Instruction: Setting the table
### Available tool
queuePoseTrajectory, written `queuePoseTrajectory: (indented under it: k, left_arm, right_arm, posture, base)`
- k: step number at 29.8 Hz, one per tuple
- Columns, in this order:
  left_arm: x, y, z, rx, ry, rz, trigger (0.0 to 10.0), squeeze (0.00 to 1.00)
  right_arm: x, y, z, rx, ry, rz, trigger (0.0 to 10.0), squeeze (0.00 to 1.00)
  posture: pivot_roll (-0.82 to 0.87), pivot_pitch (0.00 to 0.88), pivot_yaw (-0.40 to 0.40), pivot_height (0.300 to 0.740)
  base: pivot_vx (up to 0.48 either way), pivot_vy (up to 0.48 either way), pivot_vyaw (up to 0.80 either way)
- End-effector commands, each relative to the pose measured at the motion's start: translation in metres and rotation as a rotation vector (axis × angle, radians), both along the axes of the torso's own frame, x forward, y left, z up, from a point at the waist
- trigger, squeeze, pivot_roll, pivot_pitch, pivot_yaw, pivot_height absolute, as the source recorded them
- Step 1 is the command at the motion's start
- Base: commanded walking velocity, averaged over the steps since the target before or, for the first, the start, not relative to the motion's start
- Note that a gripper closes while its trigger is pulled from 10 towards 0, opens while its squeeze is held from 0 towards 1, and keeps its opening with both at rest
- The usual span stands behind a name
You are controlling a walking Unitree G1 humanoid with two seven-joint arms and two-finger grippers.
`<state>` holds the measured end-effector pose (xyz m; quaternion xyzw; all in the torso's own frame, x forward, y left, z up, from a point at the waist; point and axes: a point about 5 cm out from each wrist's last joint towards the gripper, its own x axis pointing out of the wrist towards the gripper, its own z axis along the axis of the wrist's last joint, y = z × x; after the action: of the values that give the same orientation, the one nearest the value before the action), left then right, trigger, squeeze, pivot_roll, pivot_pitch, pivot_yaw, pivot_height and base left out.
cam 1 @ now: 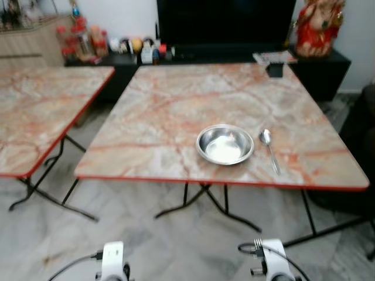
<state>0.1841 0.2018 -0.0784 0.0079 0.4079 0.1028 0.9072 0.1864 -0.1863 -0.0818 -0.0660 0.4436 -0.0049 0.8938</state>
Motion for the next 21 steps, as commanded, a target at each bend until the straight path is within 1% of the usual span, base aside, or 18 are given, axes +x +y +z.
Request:
queuePoseTrajectory:
  k: [1,5,7,11,12,15,17,18,21]
  left_arm:
    - [0.001,-0.002,0.000,0.002,0.004,-0.009,10.0,0.00]
    - [0.001,-0.002,0.000,0.006,0.005,-0.013,10.0,0.00]
    - [0.002,-0.002,0.000,0.005,0.004,-0.007,10.0,0.00]
    - [0.002,-0.002,0.000,0.000,0.004,-0.011,10.0,0.00]
    - [0.002,-0.001,0.000,0.000,0.005,-0.011,10.0,0.00]
    - [0.002,-0.001,0.000,0.000,0.006,-0.012,10.0,0.00]
    - [0.002,-0.001,0.000,-0.002,0.008,-0.015,10.0,0.00]
    - [0.002,-0.001,0.000,-0.002,0.010,-0.017,10.0,0.00]
    - [0.002,-0.001,0.000,-0.001,0.010,-0.017,10.0,0.00]
  right_arm:
    - [0.003,-0.001,0.002,0.003,-0.014,-0.004,10.0,0.00]
    - [0.005,-0.001,0.003,0.012,-0.028,-0.019,10.0,0.00]
    - [0.004,-0.001,0.002,0.018,-0.023,-0.026,10.0,0.00]
    - [-0.004,-0.001,-0.002,0.018,0.016,-0.059,10.0,0.00]
    - [-0.010,-0.003,-0.005,0.002,0.049,-0.072,10.0,0.00]
    - [-0.012,-0.004,-0.006,-0.004,0.061,-0.076,10.0,0.00]
    - [-0.024,-0.009,-0.011,-0.035,0.118,-0.107,10.0,0.00]
    - [-0.034,-0.014,-0.015,-0.061,0.170,-0.152,10.0,0.00]
    - [-0.039,-0.018,-0.016,-0.083,0.189,-0.180,10.0,0.00]
  posture:
    - [-0.05,0.000,0.019,0.740]
    - [-0.06,0.000,0.027,0.740]
    - [-0.06,0.000,0.027,0.740]
    - [-0.06,0.000,0.030,0.740]
    - [-0.06,0.000,0.032,0.740]
    - [-0.06,0.000,0.032,0.740]
    - [-0.07,0.000,0.037,0.740]
    - [-0.07,0.000,0.037,0.740]
    - [-0.07,0.000,0.038,0.740]
  base:
    - [0.251,-0.379,0.00]
    - [0.184,-0.365,0.00]
    - [0.000,0.000,0.00]
    - [0.000,0.000,0.00]
    - [0.000,0.000,0.00]
    - [0.000,0.000,0.00]
    - [0.000,0.000,0.00]
    - [0.000,0.000,0.00]
    - [0.000,0.000,0.00]
